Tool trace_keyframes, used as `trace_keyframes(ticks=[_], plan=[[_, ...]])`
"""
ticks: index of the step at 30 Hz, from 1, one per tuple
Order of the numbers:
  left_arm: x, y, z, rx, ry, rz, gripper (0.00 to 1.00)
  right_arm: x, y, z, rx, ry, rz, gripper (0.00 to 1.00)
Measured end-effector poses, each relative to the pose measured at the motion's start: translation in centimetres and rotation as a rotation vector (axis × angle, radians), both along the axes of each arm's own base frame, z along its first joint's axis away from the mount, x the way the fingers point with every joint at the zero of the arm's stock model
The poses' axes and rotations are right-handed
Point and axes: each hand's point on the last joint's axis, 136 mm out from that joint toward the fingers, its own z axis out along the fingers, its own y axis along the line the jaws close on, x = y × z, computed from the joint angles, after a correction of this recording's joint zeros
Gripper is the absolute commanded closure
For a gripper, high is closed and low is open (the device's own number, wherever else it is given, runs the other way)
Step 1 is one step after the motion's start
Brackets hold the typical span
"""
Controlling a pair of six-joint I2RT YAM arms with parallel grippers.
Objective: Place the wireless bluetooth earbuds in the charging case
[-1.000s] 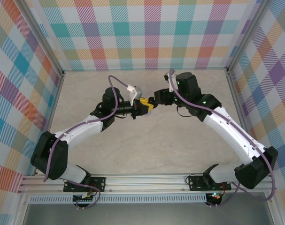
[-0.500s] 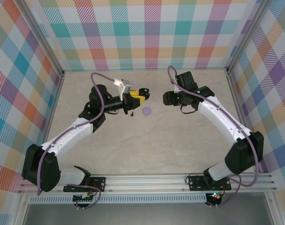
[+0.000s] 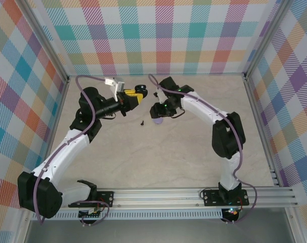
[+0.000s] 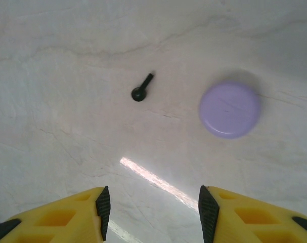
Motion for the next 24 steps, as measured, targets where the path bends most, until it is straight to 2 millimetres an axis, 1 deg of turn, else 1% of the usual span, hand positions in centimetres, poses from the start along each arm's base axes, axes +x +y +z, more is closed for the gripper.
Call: trace_keyframes(ticks=[4,7,10,18,24], plan=[[-0.3,0.3,1.0,-0.008,-0.007,0.007,0.99,-0.3,2.7,-1.7,-0.007,0.043,0.052,0.54],[-0.5,0.4,1.4,-0.011,-0.015,0.007,0.98,0.0,4.1,-2.8,-0.014,0.065,0.074,0.57],[-0.7,0.4,1.8,-0.011,-0.014,0.006,0.98,0.4,5.2,-4.1,-0.032,0.087,0.088,0.57],[-1.0,0.4,1.9,-0.01,-0.012,-0.006,0.97,1.6,6.8,-7.4,-0.127,0.107,0.102,0.58],[-1.4,0.2,1.8,-0.008,-0.004,-0.029,0.97,1.5,6.8,-9.1,-0.179,0.13,0.103,0.57]])
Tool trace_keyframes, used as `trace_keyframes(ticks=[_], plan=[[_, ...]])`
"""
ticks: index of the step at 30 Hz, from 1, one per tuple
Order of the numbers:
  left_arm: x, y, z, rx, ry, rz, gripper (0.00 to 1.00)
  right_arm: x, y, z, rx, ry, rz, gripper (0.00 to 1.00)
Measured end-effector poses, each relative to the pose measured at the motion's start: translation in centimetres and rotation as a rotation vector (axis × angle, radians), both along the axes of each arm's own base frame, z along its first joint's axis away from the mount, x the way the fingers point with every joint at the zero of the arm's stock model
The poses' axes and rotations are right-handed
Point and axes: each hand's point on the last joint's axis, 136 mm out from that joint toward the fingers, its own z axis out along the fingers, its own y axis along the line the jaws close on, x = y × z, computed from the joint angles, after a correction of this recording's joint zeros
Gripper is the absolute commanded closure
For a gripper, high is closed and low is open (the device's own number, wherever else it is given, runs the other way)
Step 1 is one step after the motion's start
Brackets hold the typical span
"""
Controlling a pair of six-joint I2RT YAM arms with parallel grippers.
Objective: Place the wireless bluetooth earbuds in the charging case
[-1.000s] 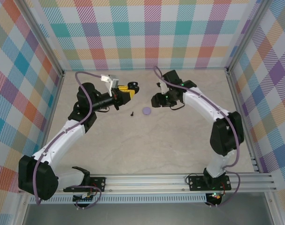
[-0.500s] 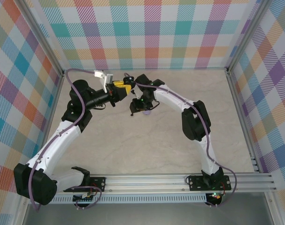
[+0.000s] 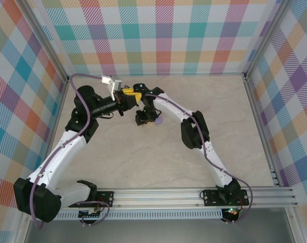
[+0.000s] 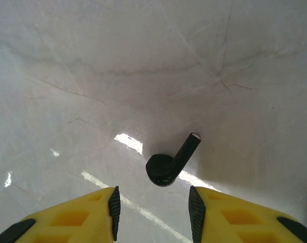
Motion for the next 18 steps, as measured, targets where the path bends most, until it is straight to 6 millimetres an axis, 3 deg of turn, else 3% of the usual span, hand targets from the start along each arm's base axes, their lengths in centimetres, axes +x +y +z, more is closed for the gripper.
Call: trace_keyframes(ticks=[8,18], plan=[[-0.3,-0.2,0.0,-0.001,0.002,-0.021,0.97,0.7,0.4,0.0,-0.012,-0.026,-0.011,0.52],[-0.6,-0.5,0.4,-0.002,-0.004,-0.034,0.97,2.0,0.7,-1.1,-0.05,-0.075,-0.059,0.57]])
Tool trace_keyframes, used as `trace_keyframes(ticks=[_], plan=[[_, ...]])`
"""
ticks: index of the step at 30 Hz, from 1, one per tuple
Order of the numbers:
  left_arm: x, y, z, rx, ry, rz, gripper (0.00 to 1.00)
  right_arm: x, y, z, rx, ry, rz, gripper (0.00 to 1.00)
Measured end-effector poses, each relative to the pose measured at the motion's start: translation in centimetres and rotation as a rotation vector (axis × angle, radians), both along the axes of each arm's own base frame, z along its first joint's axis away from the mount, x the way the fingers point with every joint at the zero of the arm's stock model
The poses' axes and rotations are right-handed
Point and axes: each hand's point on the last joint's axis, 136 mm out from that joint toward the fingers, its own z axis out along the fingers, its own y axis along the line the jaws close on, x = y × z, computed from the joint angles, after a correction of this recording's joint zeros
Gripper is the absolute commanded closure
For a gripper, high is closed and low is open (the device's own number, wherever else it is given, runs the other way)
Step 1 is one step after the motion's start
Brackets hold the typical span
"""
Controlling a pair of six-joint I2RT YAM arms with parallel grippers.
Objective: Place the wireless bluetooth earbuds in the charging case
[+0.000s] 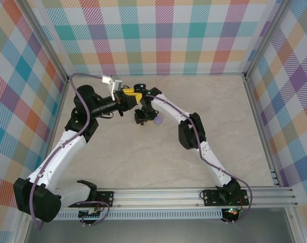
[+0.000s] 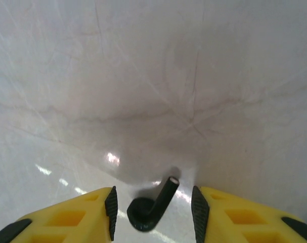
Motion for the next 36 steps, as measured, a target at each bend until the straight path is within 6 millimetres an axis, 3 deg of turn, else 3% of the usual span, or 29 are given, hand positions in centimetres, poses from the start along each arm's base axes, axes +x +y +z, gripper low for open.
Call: trace_keyframes(ticks=[13,20,27,36], plan=[[-0.1,-0.1,-0.5,0.014,0.016,-0.004,0.97,0.3,-0.8,-0.6,-0.118,-0.081,0.01,0.81],[-0.1,-0.2,-0.6,0.018,0.012,-0.007,0.97,-0.2,-1.3,-0.6,-0.132,-0.102,0.027,0.83],[-0.4,-0.7,-1.2,0.033,0.028,-0.022,0.97,-3.6,-3.4,-0.7,-0.17,-0.053,0.054,0.83],[-0.9,-2.4,-2.1,0.047,0.045,-0.07,0.97,-8.4,-8.7,-0.8,-0.249,0.031,0.051,0.83]])
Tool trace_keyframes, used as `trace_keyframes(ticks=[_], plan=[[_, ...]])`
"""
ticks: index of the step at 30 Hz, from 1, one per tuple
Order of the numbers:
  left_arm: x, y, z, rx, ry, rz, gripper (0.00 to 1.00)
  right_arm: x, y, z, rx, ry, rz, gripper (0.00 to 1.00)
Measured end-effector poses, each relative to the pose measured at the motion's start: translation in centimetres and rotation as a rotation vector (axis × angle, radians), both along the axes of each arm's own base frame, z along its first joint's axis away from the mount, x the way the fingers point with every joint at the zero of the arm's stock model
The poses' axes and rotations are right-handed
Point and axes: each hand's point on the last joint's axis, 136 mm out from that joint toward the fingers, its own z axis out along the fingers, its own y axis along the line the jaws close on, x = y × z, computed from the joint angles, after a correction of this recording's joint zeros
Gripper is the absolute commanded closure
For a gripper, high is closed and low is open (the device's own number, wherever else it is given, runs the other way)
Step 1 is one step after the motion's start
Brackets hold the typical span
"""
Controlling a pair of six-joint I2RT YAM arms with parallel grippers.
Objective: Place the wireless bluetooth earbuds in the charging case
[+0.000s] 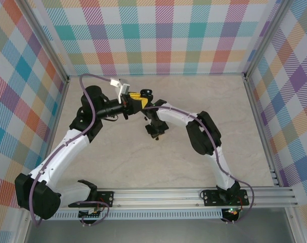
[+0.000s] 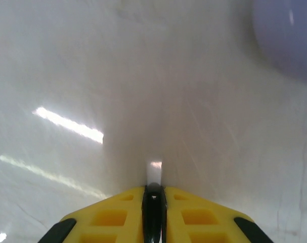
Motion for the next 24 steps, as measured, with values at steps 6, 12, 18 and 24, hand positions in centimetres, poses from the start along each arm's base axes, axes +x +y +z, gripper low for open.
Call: trace_keyframes(ticks=[6,12,18,24], plan=[[-0.6,-2.0,-1.2,0.014,0.028,-0.048,0.98,-0.7,-4.3,-0.1,-0.026,0.011,-0.086,0.83],[-1.0,-3.3,-2.0,0.025,0.046,-0.072,0.98,0.5,-8.6,0.0,-0.042,0.001,-0.229,0.82],[-0.9,-3.5,-2.0,0.027,0.044,-0.062,0.98,1.9,-10.5,0.0,-0.056,-0.017,-0.311,0.74],[-0.9,-3.7,-2.1,0.029,0.044,-0.057,0.98,1.9,-9.9,0.2,-0.029,-0.018,-0.313,0.64]])
